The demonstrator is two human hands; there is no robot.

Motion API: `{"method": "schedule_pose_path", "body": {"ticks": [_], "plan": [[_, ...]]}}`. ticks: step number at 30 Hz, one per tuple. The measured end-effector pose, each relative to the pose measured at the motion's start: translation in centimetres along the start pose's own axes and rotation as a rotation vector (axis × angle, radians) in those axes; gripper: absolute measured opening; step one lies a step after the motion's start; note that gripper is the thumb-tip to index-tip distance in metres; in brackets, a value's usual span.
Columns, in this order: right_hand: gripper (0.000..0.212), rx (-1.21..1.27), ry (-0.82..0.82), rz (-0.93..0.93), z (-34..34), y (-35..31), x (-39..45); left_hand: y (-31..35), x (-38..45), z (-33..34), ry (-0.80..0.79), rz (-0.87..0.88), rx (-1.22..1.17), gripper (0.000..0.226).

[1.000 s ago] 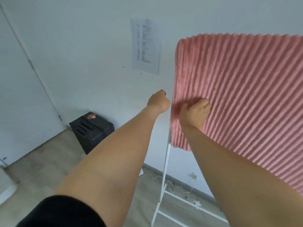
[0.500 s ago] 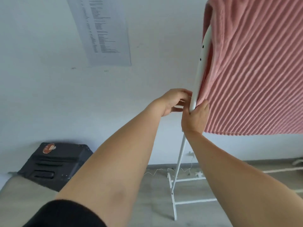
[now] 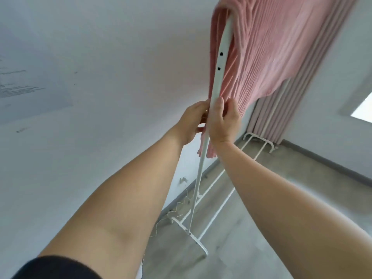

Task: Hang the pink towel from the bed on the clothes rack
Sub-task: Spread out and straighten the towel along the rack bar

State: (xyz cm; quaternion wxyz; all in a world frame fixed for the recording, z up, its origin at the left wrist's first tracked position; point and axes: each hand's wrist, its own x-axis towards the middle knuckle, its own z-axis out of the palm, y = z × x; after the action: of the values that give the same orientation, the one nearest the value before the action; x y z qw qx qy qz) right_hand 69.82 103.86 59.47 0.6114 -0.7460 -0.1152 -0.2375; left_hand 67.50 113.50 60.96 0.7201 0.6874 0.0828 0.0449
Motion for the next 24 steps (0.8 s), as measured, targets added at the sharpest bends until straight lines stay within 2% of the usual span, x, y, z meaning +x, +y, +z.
{"method": "schedule_pose_path", "body": {"ticks": [4,7,10,12,14,17,21,24], "plan": [[0.03,-0.138,0.067,-0.021,-1.5,-2.5,0.5,0.6,-1.4,0.7,0.134,0.067,-0.082,0.019],[0.026,-0.152,0.189,0.048,-3.7,-2.9,0.1,1.0,-1.9,0.6,0.298,0.155,-0.005,0.019],[0.018,-0.25,0.069,-0.001,-6.0,-1.6,-2.1,1.2,-2.0,0.9,0.578,0.24,0.221,0.023],[0.024,-0.329,-0.027,-0.024,-6.6,-0.6,-3.9,1.5,-2.9,1.0,0.768,0.29,0.313,0.021],[0.029,-0.37,-0.073,-0.022,-6.2,0.4,-5.1,1.5,-3.8,1.0,0.793,0.386,0.413,0.019],[0.027,-0.38,-0.16,-0.015,-5.0,0.4,-6.6,1.5,-5.1,0.4,0.738,0.524,0.578,0.016],[0.017,-0.384,-0.286,0.006,-3.6,-0.4,-7.7,2.6,-5.9,-0.6,0.738,0.614,0.594,0.013],[0.03,-0.287,-0.137,-0.022,-3.1,-1.6,-7.8,3.1,-5.9,-0.9,0.659,0.592,0.641,0.009]]}}
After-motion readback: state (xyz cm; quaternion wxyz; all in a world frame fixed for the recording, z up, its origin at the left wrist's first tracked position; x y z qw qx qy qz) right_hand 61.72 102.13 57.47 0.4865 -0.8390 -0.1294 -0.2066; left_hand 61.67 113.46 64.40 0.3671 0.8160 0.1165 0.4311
